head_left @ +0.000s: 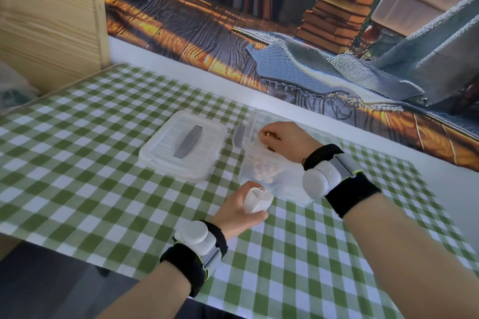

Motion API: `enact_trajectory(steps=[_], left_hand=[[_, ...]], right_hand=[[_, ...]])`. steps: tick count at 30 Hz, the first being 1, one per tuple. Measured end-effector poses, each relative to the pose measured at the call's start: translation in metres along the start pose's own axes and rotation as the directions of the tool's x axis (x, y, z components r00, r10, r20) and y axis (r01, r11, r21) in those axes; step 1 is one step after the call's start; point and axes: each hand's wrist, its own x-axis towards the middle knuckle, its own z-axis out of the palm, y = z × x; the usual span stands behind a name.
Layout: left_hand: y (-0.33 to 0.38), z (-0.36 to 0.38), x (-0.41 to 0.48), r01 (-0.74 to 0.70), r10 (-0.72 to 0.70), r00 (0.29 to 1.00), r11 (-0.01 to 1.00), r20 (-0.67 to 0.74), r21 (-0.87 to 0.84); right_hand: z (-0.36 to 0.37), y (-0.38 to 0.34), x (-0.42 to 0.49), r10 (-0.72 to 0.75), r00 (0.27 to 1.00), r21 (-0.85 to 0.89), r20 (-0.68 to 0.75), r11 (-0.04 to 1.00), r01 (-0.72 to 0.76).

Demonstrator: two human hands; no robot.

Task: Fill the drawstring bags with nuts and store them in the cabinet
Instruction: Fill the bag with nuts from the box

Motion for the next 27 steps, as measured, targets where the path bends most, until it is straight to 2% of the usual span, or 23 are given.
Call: enact_trajectory(steps=[4, 7, 11, 15, 20, 27], left_hand=[[0.001, 0.000, 0.000, 0.013, -0.013, 1.000, 0.999, -0.001, -0.030], [0.000, 0.001, 0.000, 0.019, -0.019, 1.000, 0.998, 0.004, -0.067], [0.000, 0.002, 0.000, -0.001, 0.001, 1.000, 0.997, 0.005, -0.076], [-0.001, 0.002, -0.002, -0.025, 0.026, 1.000, 0.996, 0.015, -0.081], [-0.002, 0.003, -0.005, -0.053, 0.053, 0.999, 0.998, 0.008, -0.035], [0.003, 0.006, -0.009, -0.067, 0.067, 0.998, 0.996, 0.006, 0.058]], right_hand=[[-0.004, -0.006, -0.032, -0.093, 0.969, 0.151, -0.229, 0.980, 0.130], [0.006, -0.005, -0.063, -0.096, 0.954, 0.254, -0.285, 0.952, 0.172], [0.039, 0.003, -0.093, -0.135, 0.968, 0.295, -0.210, 0.936, 0.194], [0.058, 0.008, -0.108, -0.066, 0.994, 0.320, -0.084, 0.943, 0.090], [0.058, 0.002, -0.114, -0.021, 0.999, 0.321, 0.045, 0.947, 0.005], [0.056, -0.014, -0.114, -0.041, 0.989, 0.251, 0.143, 0.968, 0.004]])
